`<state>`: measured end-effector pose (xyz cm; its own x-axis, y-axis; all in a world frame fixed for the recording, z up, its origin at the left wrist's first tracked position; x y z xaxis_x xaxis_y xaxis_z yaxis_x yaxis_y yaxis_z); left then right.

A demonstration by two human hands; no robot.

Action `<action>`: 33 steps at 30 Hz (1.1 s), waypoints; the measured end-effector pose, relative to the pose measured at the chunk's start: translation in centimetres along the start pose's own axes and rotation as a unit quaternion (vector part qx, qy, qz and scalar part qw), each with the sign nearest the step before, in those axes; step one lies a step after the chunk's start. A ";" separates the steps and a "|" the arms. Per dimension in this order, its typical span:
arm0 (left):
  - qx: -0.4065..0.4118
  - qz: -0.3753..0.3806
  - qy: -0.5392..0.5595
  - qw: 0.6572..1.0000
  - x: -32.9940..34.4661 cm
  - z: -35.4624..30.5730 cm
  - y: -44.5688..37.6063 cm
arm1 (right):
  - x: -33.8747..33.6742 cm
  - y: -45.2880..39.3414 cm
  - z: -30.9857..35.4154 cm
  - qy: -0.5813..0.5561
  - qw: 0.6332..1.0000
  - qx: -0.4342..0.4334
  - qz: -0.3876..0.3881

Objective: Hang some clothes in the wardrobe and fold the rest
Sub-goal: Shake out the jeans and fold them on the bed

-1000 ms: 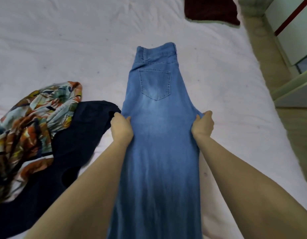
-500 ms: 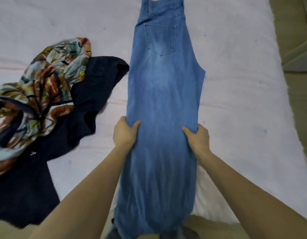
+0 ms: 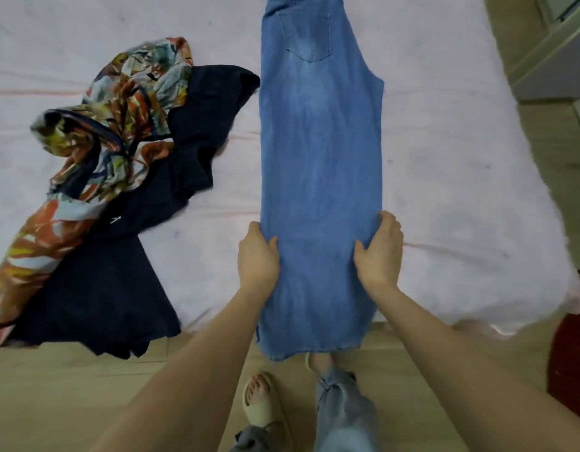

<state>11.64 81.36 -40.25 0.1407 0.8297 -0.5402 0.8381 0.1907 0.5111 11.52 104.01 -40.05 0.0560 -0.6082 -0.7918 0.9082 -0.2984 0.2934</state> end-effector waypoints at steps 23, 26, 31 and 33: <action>-0.047 0.300 0.208 0.930 1.9 -1.9 13.7 | 0.2 17.9 -0.8 -0.305 0.947 -0.017 0.098; 0.020 0.275 0.148 0.950 1.6 -3.5 14.7 | -2.2 17.1 -0.7 -0.328 0.935 -0.009 0.135; 0.000 0.205 0.106 0.973 1.6 -4.5 16.1 | -4.4 16.7 -1.0 -0.362 0.910 -0.003 0.203; -0.008 0.180 0.078 0.981 1.8 -4.4 16.7 | -4.5 16.5 -1.5 -0.398 0.894 0.021 0.205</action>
<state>23.61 88.35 -29.71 0.3426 0.9145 -0.2152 0.7409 -0.1222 0.6604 26.90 102.89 -32.42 0.0525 -0.9985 0.0134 0.8616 0.0521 0.5048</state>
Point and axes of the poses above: each hand's wrist, its own y-axis away from the middle knuckle, its own x-axis out of the palm, z = x × y, the point moved 5 cm from there along -y, towards the middle knuckle, and after that the axes turned 8 degrees about z, right-handed, at the moved point
